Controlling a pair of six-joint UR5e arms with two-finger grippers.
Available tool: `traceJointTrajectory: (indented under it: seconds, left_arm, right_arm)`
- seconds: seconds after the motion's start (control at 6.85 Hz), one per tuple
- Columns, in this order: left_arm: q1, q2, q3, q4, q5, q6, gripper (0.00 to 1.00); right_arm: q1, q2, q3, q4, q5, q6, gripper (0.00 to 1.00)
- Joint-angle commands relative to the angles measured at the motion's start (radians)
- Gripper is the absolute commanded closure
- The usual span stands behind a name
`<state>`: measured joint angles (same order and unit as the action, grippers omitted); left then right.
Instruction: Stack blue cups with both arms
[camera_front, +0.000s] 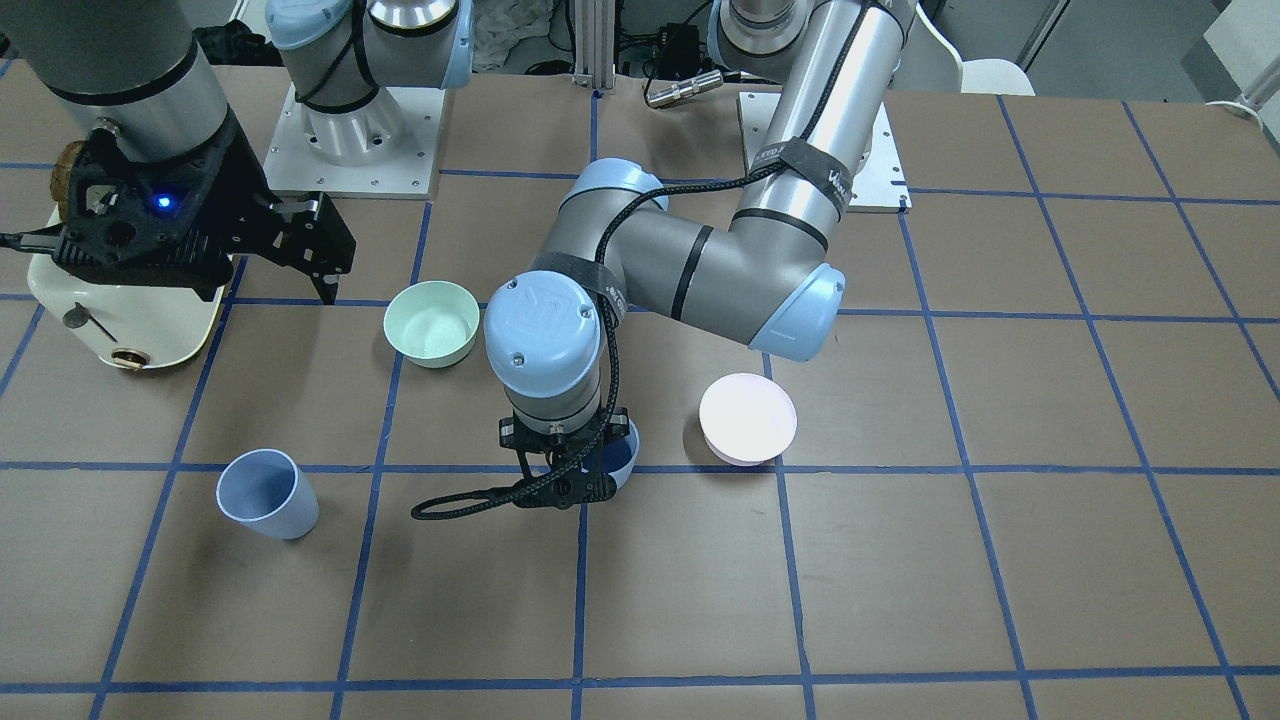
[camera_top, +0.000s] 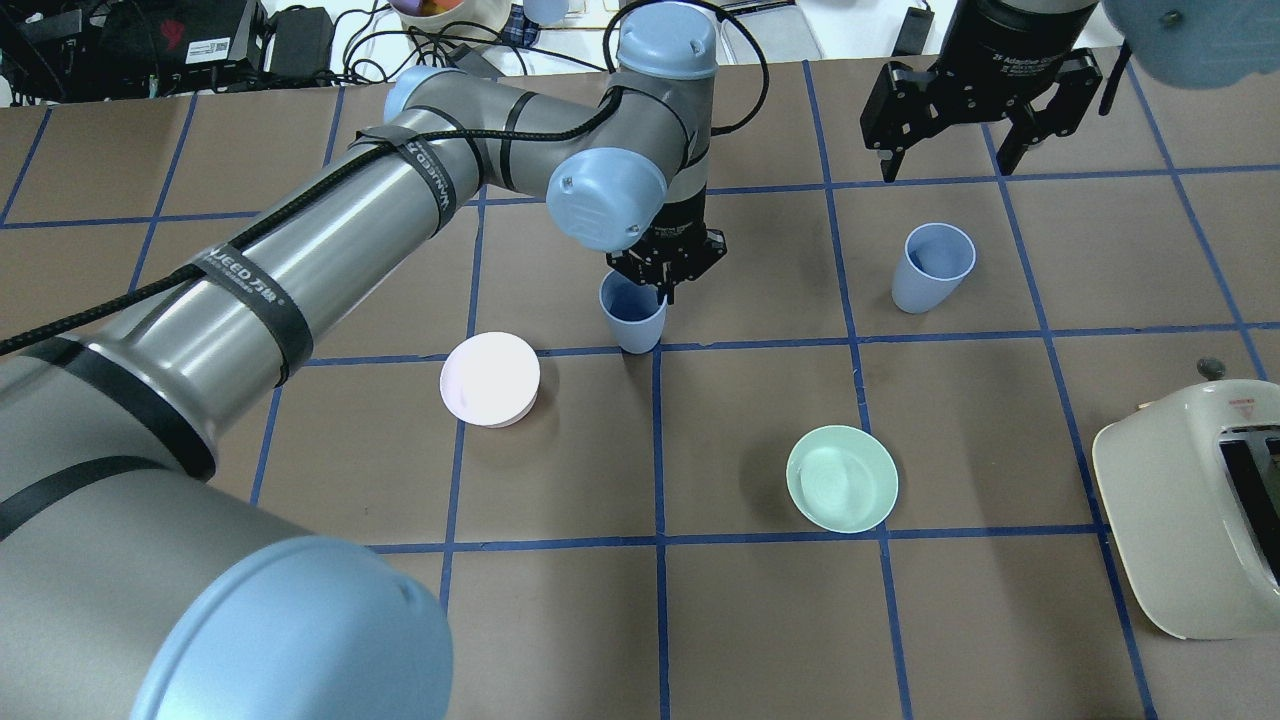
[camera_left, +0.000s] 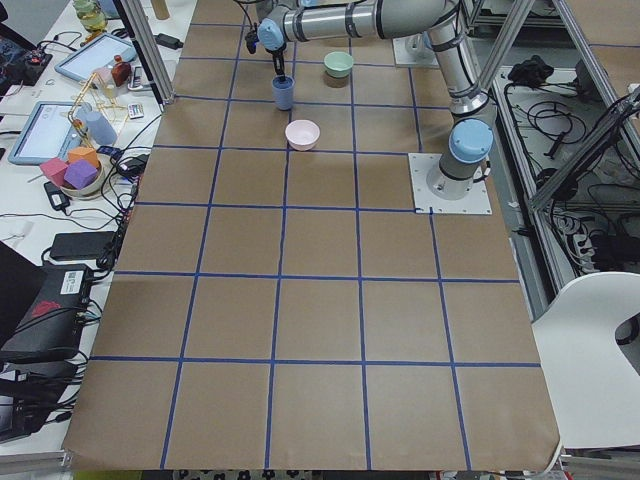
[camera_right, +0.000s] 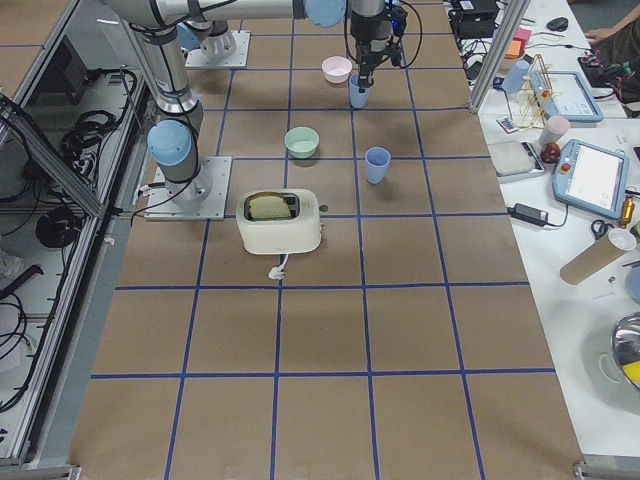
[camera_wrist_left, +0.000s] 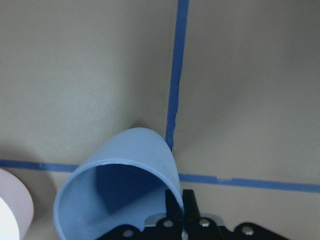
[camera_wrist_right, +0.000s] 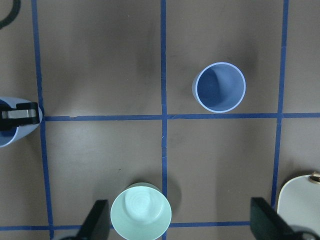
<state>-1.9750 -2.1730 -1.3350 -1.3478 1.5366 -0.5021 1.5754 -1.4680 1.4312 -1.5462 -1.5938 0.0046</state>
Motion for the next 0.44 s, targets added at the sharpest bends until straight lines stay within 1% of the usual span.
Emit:
traceJointTrajectory:
  seconds: [0.0,0.29]
  left_arm:
    - [-0.002,0.045,-0.044,-0.001,-0.026,-0.018,1.00]
    - [-0.004,0.047,-0.052,0.003,-0.019,-0.018,1.00]
  right_arm:
    - [0.000,0.001,0.000,0.000,0.000,0.000,0.00]
    - [0.000,0.001,0.000,0.000,0.000,0.000,0.00]
